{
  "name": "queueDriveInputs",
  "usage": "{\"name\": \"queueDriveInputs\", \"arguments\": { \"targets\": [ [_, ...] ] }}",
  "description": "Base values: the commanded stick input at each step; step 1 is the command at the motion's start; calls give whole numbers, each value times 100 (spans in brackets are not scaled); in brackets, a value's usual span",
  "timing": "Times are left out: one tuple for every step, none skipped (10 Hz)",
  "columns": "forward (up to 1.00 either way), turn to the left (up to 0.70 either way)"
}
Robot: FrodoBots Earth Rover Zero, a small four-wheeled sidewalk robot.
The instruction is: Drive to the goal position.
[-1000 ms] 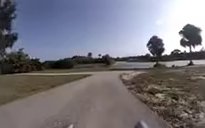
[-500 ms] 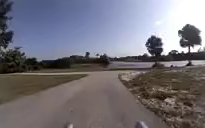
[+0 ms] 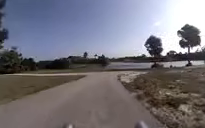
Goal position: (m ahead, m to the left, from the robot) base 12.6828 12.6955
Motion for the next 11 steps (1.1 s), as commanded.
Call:
{"name": "queueDriveInputs", "arguments": {
  "targets": [
    [100, 2],
    [100, 2],
    [100, 2],
    [100, 2],
    [100, 2],
    [100, 2],
    [100, 2],
    [100, 2],
    [100, 2],
    [100, 2],
    [100, 2]
  ]
}}
